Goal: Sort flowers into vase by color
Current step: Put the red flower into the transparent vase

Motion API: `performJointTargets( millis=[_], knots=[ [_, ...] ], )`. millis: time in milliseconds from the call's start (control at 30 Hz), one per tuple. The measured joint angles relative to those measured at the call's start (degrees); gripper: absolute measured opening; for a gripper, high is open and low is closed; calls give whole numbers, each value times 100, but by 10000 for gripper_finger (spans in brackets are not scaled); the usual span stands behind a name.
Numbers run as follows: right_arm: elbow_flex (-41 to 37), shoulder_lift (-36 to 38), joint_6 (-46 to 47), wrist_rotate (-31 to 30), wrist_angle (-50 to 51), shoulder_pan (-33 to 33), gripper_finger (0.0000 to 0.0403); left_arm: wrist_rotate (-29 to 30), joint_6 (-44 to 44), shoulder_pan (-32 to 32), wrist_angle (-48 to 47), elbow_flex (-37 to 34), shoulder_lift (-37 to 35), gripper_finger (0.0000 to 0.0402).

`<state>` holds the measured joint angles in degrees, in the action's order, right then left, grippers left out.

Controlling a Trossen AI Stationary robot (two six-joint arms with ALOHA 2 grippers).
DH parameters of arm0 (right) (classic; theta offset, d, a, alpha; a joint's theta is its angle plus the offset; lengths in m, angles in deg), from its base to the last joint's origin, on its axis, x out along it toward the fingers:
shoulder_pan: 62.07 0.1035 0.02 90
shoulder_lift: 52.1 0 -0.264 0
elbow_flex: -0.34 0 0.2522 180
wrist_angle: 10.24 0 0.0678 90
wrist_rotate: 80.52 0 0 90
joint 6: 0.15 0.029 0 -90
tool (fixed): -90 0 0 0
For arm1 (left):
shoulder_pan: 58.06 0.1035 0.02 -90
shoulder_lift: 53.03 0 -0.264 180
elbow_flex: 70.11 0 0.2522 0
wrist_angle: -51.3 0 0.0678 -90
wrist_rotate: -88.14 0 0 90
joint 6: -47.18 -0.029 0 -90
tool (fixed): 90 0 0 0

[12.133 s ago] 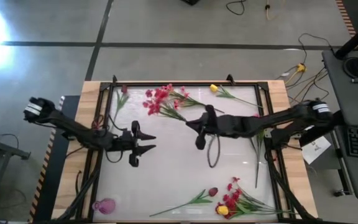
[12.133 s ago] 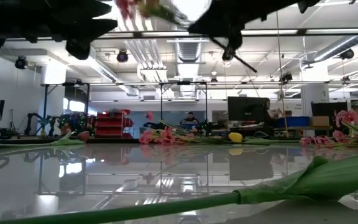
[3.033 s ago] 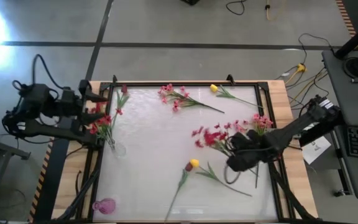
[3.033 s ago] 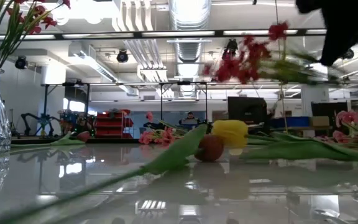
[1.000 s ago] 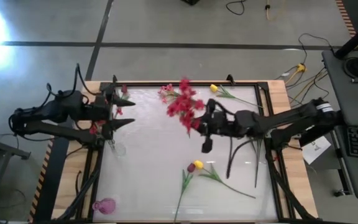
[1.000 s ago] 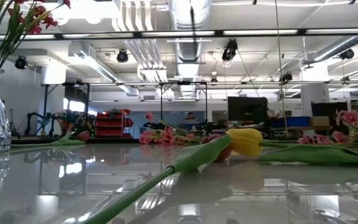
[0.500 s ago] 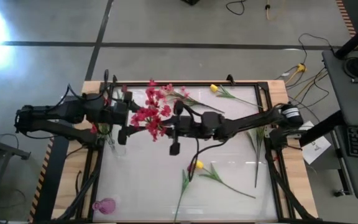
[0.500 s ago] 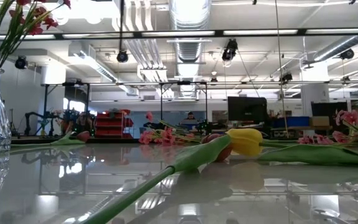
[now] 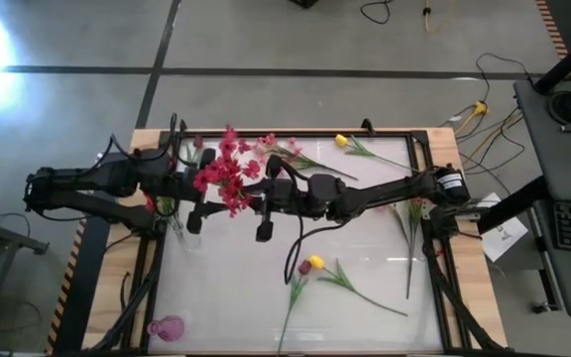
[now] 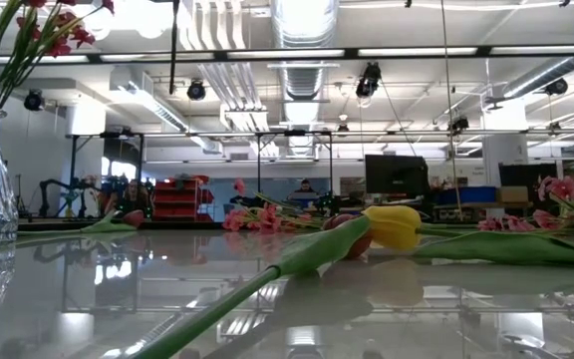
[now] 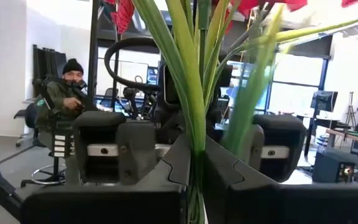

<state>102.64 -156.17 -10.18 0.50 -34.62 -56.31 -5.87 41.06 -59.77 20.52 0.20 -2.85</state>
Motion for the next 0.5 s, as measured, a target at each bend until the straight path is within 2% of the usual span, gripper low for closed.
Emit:
performJointTargets(
  millis=[133,200,233,333,500],
  knots=[
    [23,0,42,3,168,-4,19,-2,-104,0,-31,0,13,75],
    [23,-1,84,1,239,-4,35,-2,-198,0,-141,0,0,25],
    [23,-4,102,1,246,-5,47,-4,-222,0,-154,0,-5,14],
    [23,0,-16,-2,248,17,96,-2,-335,-1,-648,216,-17,12],
    [21,299,-10,-10,542,35,184,-35,-339,-17,-2236,1174,54,2]
  ],
)
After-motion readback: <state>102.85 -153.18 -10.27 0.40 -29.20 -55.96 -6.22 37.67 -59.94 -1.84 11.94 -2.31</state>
